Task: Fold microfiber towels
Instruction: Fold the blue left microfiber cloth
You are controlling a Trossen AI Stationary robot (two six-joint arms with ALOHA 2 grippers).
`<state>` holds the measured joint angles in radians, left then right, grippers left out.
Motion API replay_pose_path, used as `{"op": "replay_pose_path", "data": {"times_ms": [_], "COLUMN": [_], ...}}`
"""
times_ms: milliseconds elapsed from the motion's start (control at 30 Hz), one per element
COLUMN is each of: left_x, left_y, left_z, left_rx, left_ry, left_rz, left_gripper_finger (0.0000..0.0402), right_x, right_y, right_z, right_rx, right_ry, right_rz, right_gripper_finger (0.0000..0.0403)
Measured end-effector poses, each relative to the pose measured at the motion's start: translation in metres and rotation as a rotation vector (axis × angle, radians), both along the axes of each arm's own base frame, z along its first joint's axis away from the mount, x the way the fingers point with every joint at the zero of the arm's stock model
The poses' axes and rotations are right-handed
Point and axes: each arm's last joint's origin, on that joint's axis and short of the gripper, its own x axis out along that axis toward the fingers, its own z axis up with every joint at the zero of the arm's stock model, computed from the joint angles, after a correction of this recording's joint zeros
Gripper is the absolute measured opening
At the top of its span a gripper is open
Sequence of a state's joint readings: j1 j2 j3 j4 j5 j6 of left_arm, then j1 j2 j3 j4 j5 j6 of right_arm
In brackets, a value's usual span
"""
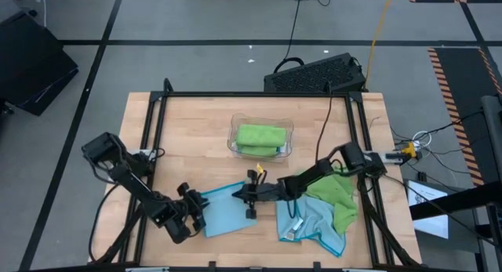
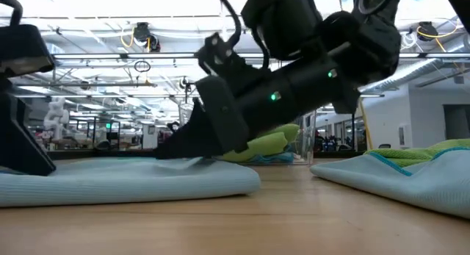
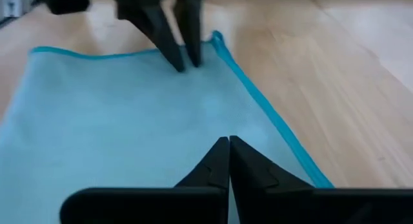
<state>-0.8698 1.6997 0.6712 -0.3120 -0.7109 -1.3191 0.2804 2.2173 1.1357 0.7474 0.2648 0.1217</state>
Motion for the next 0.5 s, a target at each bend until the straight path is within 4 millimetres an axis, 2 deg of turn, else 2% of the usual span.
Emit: {"op": "replay_pose_path", "data": {"times_ms": [133, 333, 433, 500], "left_x": [-0.003, -0.003, -0.005, -0.007], "left_y": [-0.002, -0.003, -0.003, -0.005], "left_z": [0.009, 0.045, 0.055, 0.055], "left_rx": [0.008, -0.011, -0.011, -0.022], "left_ry": [0.033, -0.058, -0.104, -0.110], "left_rz": [-0.064, -0.156, -0.168, -0.171], "left_gripper_finger": [0.0060, 0.0038, 0.0025, 0.0017], "right_x": [0.000, -0.002, -0.002, 0.000], "right_y": [-0.002, 0.001, -0.001, -0.004], "right_z": [0.004, 0.050, 0.050, 0.041], "right_rx": [0.016, -0.008, -0.018, -0.021], "right_ry": [-0.003, -0.091, -0.088, -0.070], "right_rz": [-0.006, 0.019, 0.013, 0.006], "right_gripper_finger": [0.0005, 0.0001, 0.0001, 0.0001]}}
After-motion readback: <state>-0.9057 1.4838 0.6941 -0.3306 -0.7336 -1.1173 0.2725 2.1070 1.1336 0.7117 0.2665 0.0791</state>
